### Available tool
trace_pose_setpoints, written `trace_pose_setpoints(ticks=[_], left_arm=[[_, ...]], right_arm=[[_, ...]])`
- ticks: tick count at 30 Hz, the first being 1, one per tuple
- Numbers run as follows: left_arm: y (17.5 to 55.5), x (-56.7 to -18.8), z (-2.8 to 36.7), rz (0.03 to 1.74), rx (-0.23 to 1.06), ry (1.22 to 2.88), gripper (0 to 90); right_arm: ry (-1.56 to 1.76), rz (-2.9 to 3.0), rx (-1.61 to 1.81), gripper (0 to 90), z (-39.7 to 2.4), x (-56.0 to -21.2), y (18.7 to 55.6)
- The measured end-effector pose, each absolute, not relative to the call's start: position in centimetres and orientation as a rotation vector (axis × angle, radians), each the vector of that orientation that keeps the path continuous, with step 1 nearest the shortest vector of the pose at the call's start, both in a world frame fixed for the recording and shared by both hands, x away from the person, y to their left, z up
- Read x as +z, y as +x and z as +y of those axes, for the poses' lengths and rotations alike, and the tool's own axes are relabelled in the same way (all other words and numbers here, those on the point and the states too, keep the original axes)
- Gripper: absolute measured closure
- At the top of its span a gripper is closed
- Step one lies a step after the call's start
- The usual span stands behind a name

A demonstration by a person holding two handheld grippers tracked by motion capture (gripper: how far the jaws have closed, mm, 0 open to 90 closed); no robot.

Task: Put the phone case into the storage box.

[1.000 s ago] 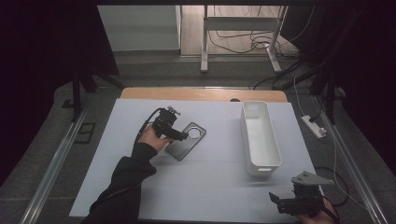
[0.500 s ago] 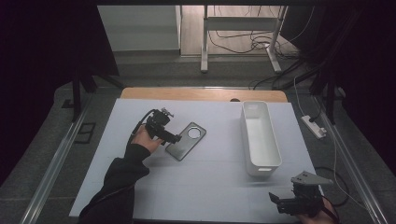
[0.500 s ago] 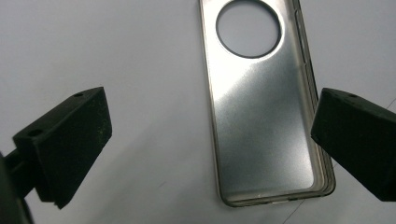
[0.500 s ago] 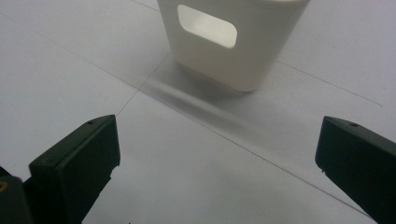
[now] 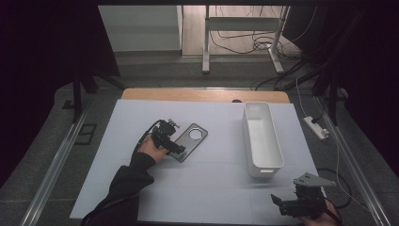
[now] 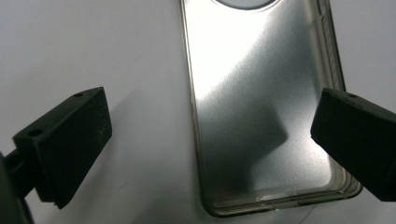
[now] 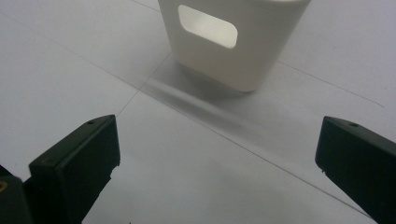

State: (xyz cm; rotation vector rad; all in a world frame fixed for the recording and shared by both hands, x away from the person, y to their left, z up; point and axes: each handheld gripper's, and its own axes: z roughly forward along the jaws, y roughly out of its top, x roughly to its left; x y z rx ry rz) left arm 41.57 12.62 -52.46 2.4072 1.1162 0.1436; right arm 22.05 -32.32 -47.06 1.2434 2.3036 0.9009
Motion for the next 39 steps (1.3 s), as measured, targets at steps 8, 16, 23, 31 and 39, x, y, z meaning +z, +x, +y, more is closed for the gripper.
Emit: trace_pose_setpoints(ticks=[8, 16, 23, 31, 39], left_arm=[[41.2, -53.0, 12.6, 1.116, 0.167, 2.403, 0.0], [40.9, -52.7, 12.7, 1.120, 0.190, 2.419, 3.8], [40.3, -52.1, 14.3, 1.098, 0.178, 2.380, 48.2], [40.5, -52.4, 15.7, 1.148, 0.075, 2.288, 86.2], [40.2, -52.3, 15.4, 1.172, 0.122, 2.287, 88.8]], right_arm=[[1.243, 2.305, 0.899, 0.3, -32.3, -47.1, 22.1], [1.244, 2.304, 0.899, 0.3, -32.3, -47.1, 22.0], [1.243, 2.309, 0.893, 0.3, -32.3, -47.1, 22.1], [1.244, 2.311, 0.891, 0.3, -32.2, -47.1, 22.1], [1.243, 2.313, 0.891, 0.4, -32.2, -47.1, 22.1]])
